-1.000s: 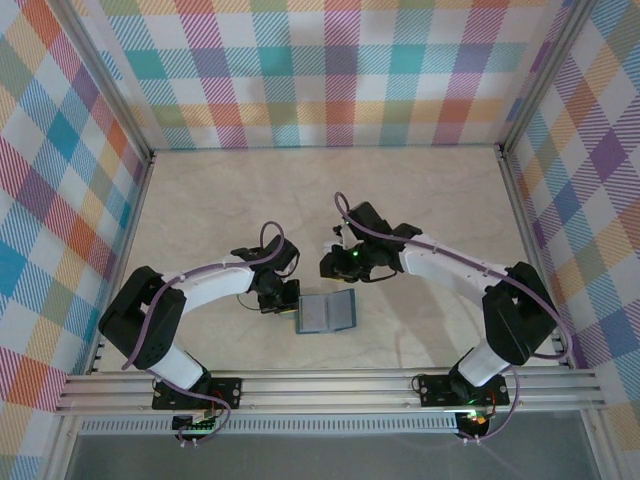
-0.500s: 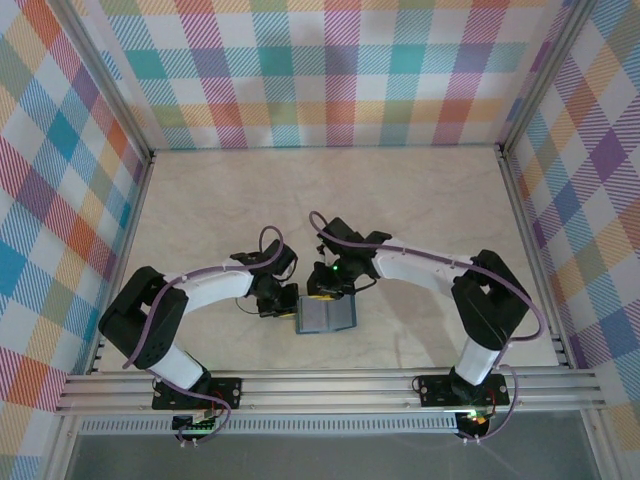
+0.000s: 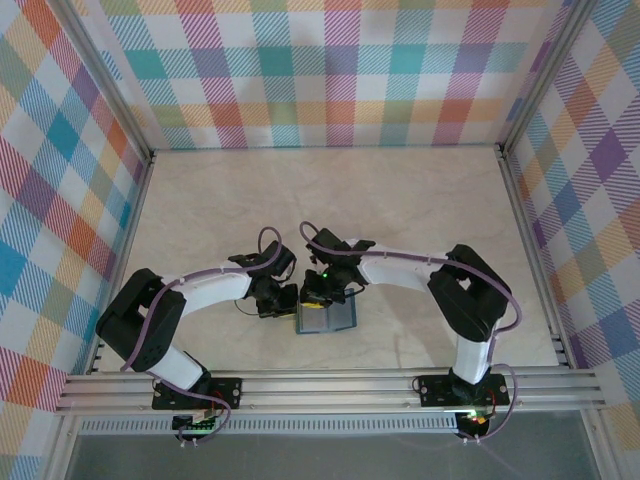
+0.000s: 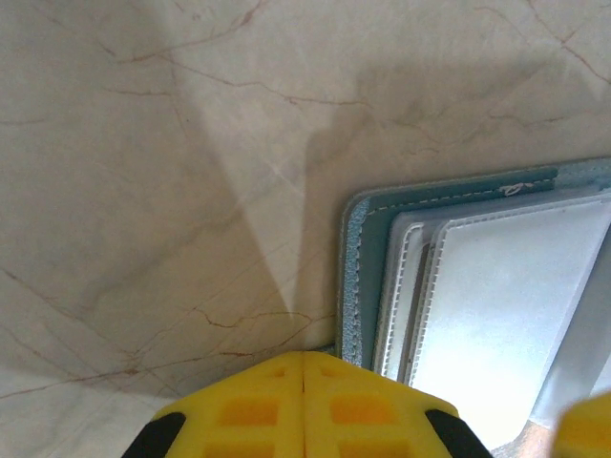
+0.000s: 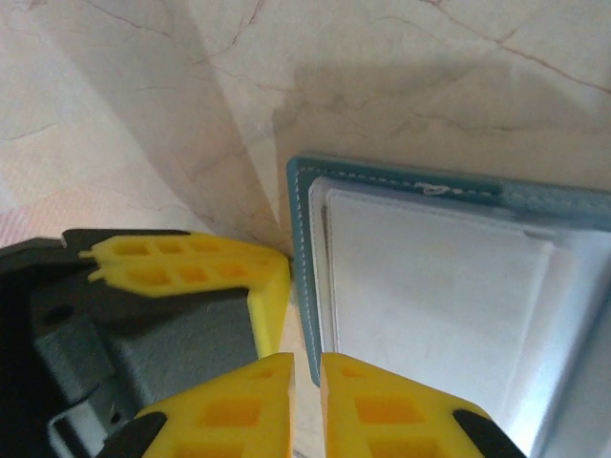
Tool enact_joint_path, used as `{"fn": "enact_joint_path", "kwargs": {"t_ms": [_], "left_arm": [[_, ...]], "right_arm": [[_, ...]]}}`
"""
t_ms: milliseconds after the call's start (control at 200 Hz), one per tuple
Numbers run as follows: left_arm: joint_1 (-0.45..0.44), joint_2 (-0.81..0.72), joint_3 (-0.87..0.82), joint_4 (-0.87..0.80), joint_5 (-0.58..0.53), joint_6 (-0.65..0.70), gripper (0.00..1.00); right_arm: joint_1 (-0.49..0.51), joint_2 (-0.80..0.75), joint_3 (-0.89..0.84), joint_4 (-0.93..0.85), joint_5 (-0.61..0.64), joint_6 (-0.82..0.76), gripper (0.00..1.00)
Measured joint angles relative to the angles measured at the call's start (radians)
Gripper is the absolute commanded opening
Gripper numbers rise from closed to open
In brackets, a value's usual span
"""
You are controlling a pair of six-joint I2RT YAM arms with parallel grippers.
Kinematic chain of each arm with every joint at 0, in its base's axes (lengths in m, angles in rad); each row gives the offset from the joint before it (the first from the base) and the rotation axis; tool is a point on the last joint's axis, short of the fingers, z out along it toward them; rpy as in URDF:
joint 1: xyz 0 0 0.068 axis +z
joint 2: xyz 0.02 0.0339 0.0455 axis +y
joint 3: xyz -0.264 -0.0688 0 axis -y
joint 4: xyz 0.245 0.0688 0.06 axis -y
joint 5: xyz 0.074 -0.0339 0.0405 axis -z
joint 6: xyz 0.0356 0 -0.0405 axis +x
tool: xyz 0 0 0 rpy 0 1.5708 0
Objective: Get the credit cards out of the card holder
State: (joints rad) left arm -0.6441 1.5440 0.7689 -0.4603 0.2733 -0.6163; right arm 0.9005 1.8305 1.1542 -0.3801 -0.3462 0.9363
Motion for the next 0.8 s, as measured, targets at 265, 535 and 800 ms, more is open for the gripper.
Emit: {"fn": "enact_joint_path", "kwargs": {"t_ms": [265, 535, 800], "left_arm": [[0.000, -0.008, -0.007, 0.008, -0.001, 0.000, 0.07], [0.000, -0.008, -0.008, 0.009, -0.001, 0.000, 0.07], [0.000, -0.008, -0.008, 0.009, -0.001, 0.000, 0.07]], "right_arm": [[0.017, 0.047, -0.002, 0.029, -0.011, 0.022, 0.18], [0.033, 0.058, -0.006, 0.008, 0.002, 0.018, 0.28], [0.050, 0.058, 0.036, -0.097, 0.072, -0.006, 0.37]]}}
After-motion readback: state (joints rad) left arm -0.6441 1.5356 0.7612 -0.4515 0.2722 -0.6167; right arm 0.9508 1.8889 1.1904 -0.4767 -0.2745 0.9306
